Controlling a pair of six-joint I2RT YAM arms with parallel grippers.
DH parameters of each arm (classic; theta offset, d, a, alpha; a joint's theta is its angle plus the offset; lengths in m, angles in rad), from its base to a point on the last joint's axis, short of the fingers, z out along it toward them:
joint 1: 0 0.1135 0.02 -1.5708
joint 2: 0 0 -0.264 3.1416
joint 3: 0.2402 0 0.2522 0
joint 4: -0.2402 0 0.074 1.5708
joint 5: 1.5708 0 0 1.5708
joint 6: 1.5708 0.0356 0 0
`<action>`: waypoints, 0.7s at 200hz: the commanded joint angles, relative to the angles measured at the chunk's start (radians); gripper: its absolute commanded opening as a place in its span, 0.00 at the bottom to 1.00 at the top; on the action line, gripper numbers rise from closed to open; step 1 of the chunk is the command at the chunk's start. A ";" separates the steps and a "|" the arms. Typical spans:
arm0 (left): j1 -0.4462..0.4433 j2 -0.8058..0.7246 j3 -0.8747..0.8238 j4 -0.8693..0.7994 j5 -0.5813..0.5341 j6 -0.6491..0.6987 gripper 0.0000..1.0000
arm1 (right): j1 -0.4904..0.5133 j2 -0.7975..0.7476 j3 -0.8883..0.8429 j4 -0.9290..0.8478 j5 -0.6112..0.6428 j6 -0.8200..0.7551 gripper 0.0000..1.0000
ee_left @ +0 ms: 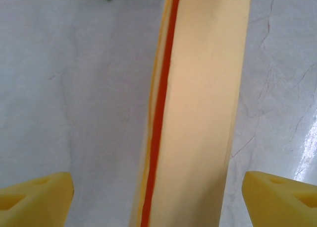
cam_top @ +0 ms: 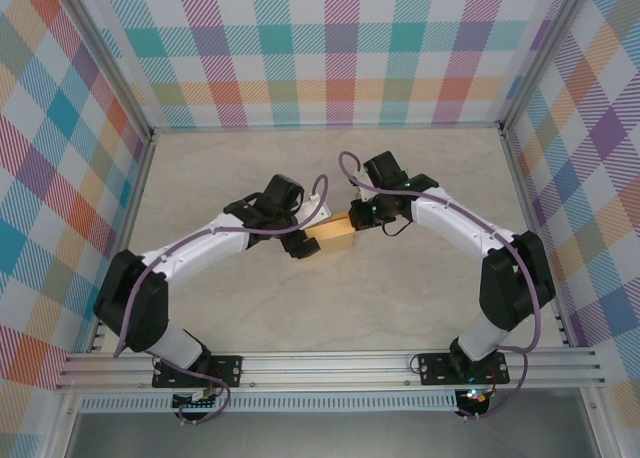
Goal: Fold the paper box
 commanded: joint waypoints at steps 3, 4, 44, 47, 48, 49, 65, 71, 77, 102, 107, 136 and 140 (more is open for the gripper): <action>-0.009 -0.093 -0.038 0.038 -0.078 -0.084 0.86 | 0.005 0.002 -0.015 -0.012 0.005 -0.003 0.02; -0.009 -0.096 -0.039 0.039 -0.082 -0.088 0.86 | 0.005 0.002 -0.016 -0.011 0.006 -0.002 0.02; -0.009 -0.218 -0.037 -0.063 -0.265 -0.418 0.67 | 0.005 -0.002 -0.016 -0.013 0.010 -0.004 0.02; -0.009 -0.225 -0.034 -0.075 -0.277 -0.447 0.67 | 0.005 -0.002 -0.016 -0.015 0.010 -0.003 0.02; -0.009 -0.228 -0.034 -0.078 -0.282 -0.456 0.67 | 0.005 -0.003 -0.016 -0.014 0.009 -0.003 0.02; -0.009 -0.230 -0.033 -0.080 -0.285 -0.462 0.67 | 0.005 -0.002 -0.016 -0.014 0.010 -0.003 0.02; -0.009 -0.257 -0.027 -0.152 -0.257 -0.528 0.67 | 0.005 -0.003 -0.015 -0.017 0.010 -0.007 0.02; -0.009 -0.268 -0.029 -0.165 -0.250 -0.544 0.67 | 0.005 -0.004 -0.015 -0.017 0.010 -0.008 0.02; -0.009 -0.272 -0.030 -0.175 -0.252 -0.561 0.66 | 0.005 -0.003 -0.015 -0.017 0.009 -0.008 0.02; -0.009 -0.252 -0.027 -0.202 -0.272 -0.620 0.61 | 0.004 0.000 -0.016 -0.017 0.008 -0.008 0.02; -0.009 -0.242 -0.022 -0.207 -0.267 -0.629 0.61 | 0.005 0.001 -0.016 -0.017 0.007 -0.007 0.02; -0.015 -0.191 -0.014 -0.190 -0.252 -0.663 0.61 | 0.006 0.002 -0.018 -0.015 0.005 -0.004 0.02; -0.016 -0.184 -0.013 -0.187 -0.254 -0.665 0.61 | 0.006 0.002 -0.018 -0.016 0.006 -0.004 0.02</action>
